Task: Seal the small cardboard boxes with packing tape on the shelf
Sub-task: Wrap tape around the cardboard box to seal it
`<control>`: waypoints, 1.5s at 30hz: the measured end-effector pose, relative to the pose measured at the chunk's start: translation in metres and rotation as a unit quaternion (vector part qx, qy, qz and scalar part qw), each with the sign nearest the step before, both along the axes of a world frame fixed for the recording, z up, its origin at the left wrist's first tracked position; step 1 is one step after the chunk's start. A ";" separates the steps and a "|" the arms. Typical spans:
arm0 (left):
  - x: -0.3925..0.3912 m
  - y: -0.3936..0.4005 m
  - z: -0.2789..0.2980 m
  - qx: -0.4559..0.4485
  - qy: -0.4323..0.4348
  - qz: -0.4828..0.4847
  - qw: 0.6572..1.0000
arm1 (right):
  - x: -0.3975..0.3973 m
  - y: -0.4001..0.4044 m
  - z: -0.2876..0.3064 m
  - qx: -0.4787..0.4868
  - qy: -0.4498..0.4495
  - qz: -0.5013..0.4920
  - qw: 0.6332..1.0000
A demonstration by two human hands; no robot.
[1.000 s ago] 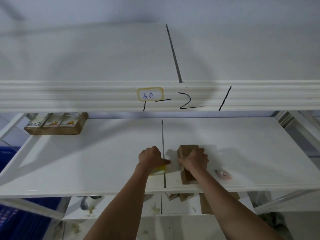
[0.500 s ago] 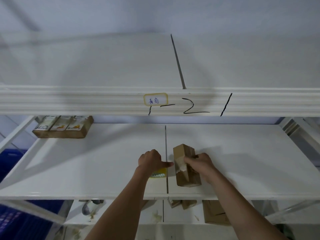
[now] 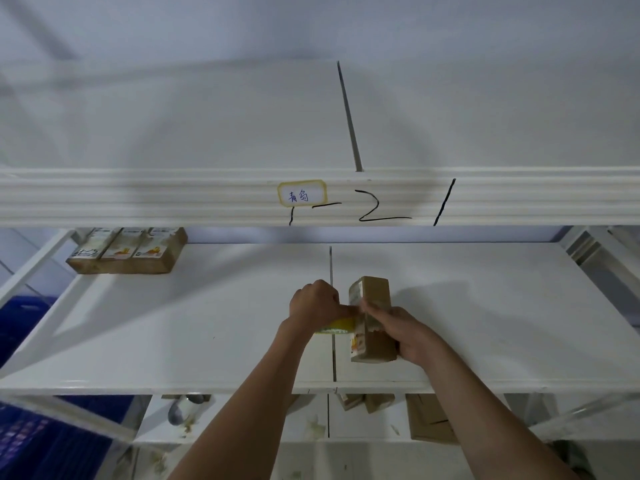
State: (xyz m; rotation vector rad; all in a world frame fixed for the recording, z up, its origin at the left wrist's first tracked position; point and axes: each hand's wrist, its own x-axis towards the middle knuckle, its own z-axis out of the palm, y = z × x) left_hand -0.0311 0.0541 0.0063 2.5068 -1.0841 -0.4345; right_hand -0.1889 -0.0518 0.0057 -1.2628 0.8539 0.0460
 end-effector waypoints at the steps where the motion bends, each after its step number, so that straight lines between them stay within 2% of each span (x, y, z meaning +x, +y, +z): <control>1: 0.000 0.000 -0.001 0.003 -0.005 -0.007 1.000 | -0.001 -0.001 -0.001 0.004 -0.006 0.006 1.000; 6: -0.003 -0.002 0.000 0.028 0.017 -0.024 0.999 | -0.006 -0.006 -0.005 -0.017 0.014 0.022 1.000; 8: -0.003 0.000 0.003 -0.005 0.089 -0.017 0.996 | -0.009 -0.009 -0.004 -0.017 0.015 0.013 1.000; 11: 0.002 0.009 0.010 -0.054 0.234 -0.034 0.970 | -0.015 -0.018 -0.005 -0.006 0.013 -0.004 1.000; 14: 0.005 0.014 0.011 -0.033 0.275 -0.069 0.958 | -0.020 -0.020 -0.007 0.001 0.014 -0.013 1.000; 22: 0.008 0.009 0.011 -0.021 0.233 -0.087 0.968 | -0.028 -0.022 -0.006 0.027 0.007 0.013 1.000; 25: 0.011 0.004 0.013 -0.029 0.174 -0.077 0.981 | -0.028 -0.022 -0.008 0.030 0.012 0.000 0.999; 29: 0.015 0.005 0.010 0.015 0.078 -0.062 0.995 | -0.033 -0.026 -0.010 0.031 0.002 -0.018 0.999; 41: 0.000 -0.003 0.007 0.044 0.104 -0.040 0.993 | -0.030 -0.021 -0.004 0.066 -0.036 -0.047 0.996; 45: -0.005 -0.010 0.010 0.051 0.066 -0.053 0.995 | -0.030 -0.017 0.003 0.061 -0.050 -0.054 0.995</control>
